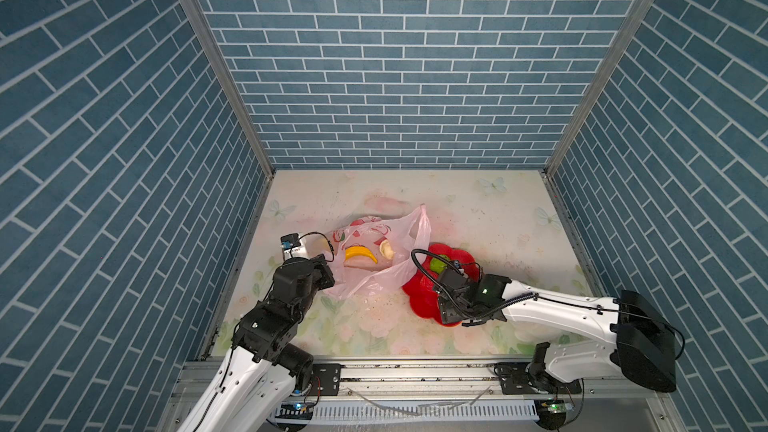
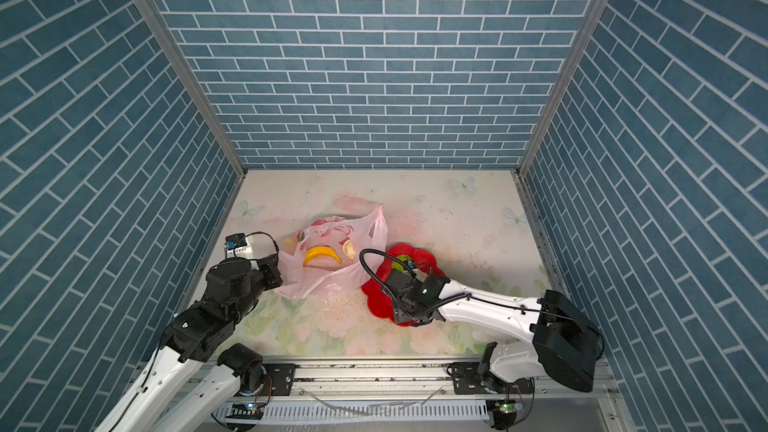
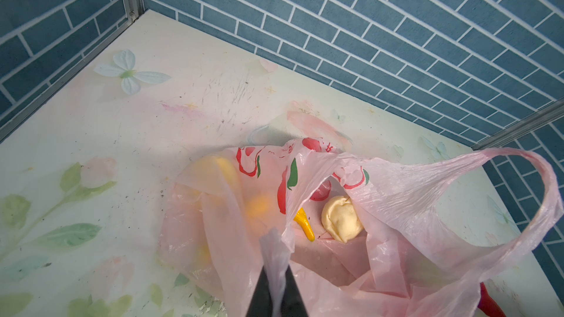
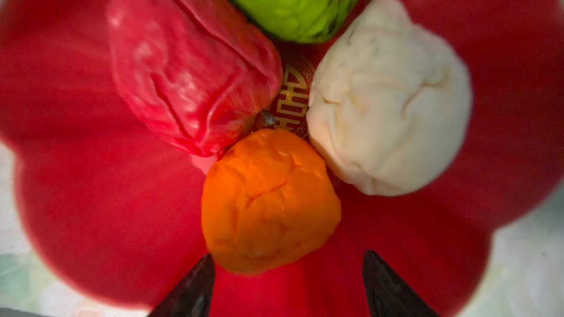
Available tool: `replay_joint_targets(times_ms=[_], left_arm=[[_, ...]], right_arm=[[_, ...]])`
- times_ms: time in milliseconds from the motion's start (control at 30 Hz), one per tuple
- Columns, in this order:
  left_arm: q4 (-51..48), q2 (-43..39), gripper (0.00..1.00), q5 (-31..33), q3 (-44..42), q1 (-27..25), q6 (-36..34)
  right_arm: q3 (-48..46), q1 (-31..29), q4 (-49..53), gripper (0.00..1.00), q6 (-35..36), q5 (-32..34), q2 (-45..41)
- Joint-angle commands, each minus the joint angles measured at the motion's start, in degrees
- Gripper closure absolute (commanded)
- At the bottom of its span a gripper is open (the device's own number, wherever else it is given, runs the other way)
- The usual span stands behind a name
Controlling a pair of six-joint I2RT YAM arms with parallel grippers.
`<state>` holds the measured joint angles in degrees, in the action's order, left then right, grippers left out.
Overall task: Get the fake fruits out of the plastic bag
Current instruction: 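Lower the orange fruit onto the red plate and open the right gripper, then move the right gripper back into the bag toward the yellow banana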
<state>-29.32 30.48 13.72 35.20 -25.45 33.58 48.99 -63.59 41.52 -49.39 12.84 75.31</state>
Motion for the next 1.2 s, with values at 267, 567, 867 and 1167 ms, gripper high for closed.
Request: replay_joint_targets(times_ms=[267, 567, 867, 1167], left_arm=[[-7.93, -0.67, 0.91, -0.68, 3.90, 0.27, -3.68], [-10.53, -2.41, 0.91, -1.61, 2.91, 0.23, -2.65], [-12.39, -4.42, 0.91, -1.54, 0.78, 0.23, -1.14], [-12.70, -6.24, 0.92, -1.27, -2.59, 0.24, 0.05]], right_arm=[[32.13, 0.05, 11.89, 0.38, 21.44, 6.18, 6.46], [50.16, 0.05, 2.09, 0.52, 37.82, -3.76, 25.97], [66.59, 1.69, 3.52, 0.64, 42.10, -12.72, 45.61], [66.22, 4.23, 3.65, 0.64, 40.82, -16.75, 53.10]])
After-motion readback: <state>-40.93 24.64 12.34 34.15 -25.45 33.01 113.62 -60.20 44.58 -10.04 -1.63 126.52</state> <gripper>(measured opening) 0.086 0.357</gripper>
